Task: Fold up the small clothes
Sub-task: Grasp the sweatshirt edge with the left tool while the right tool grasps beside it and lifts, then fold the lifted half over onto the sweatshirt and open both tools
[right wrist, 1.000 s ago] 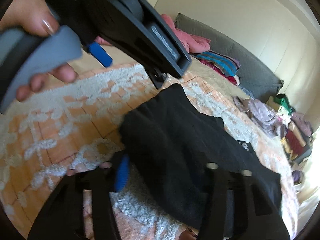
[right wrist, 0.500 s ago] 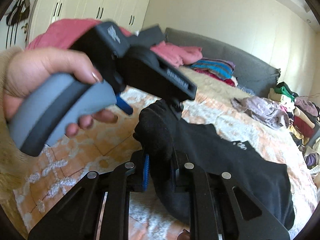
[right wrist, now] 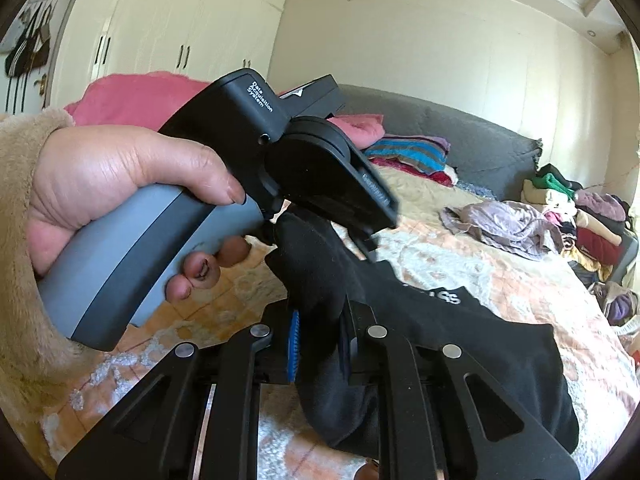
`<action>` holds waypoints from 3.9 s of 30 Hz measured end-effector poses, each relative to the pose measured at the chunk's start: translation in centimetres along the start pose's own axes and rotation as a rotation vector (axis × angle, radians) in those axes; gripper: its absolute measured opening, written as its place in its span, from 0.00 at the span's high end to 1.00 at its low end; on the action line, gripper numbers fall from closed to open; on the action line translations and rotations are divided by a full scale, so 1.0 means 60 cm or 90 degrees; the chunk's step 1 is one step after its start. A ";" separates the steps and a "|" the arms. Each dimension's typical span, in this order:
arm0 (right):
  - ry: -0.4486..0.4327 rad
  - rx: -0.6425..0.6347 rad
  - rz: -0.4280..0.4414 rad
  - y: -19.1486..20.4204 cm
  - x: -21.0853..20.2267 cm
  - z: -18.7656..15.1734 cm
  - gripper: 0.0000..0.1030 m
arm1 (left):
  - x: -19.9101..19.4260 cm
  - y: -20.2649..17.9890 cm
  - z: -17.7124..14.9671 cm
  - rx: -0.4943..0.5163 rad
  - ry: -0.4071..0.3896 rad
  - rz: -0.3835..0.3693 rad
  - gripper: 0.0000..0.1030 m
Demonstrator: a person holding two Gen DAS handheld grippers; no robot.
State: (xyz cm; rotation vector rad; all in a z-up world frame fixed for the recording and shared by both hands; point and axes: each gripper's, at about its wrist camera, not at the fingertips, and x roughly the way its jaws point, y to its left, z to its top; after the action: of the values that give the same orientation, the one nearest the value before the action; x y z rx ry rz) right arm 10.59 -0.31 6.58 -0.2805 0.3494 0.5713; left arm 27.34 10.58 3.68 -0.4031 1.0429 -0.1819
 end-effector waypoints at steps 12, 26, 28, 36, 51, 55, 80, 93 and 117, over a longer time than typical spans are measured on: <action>-0.060 0.110 -0.044 -0.110 -0.056 -0.007 0.87 | -0.012 -0.124 0.013 0.069 -0.034 -0.007 0.76; -0.061 0.169 -0.111 -0.215 -0.106 -0.050 0.87 | 0.061 -0.262 0.011 0.136 -0.008 -0.019 0.76; -0.055 0.179 -0.118 -0.227 -0.109 -0.061 0.87 | 0.072 -0.274 0.011 0.140 -0.001 -0.019 0.76; -0.025 0.220 -0.129 -0.273 -0.107 -0.093 0.87 | 0.119 -0.311 0.003 0.150 0.026 -0.018 0.74; 0.041 0.339 -0.119 -0.334 -0.089 -0.159 0.87 | 0.204 -0.347 -0.020 0.168 0.073 -0.014 0.61; 0.052 0.362 -0.110 -0.343 -0.087 -0.169 0.87 | 0.214 -0.353 -0.022 0.166 0.082 -0.021 0.53; 0.154 0.561 0.116 -0.425 -0.064 -0.192 0.31 | 0.123 -0.211 -0.059 0.145 -0.033 -0.008 0.34; 0.276 0.463 0.156 -0.479 0.087 -0.131 0.76 | 0.121 -0.209 -0.092 0.167 -0.019 -0.011 0.28; 0.242 0.398 0.061 -0.495 0.041 -0.161 0.60 | 0.130 -0.218 -0.128 0.176 0.004 -0.027 0.26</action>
State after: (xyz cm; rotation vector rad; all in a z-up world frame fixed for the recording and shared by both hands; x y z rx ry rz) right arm 27.09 -26.50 1.66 0.2381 0.8888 0.4741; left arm 25.12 -5.77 -0.61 -0.1733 0.9996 -0.3605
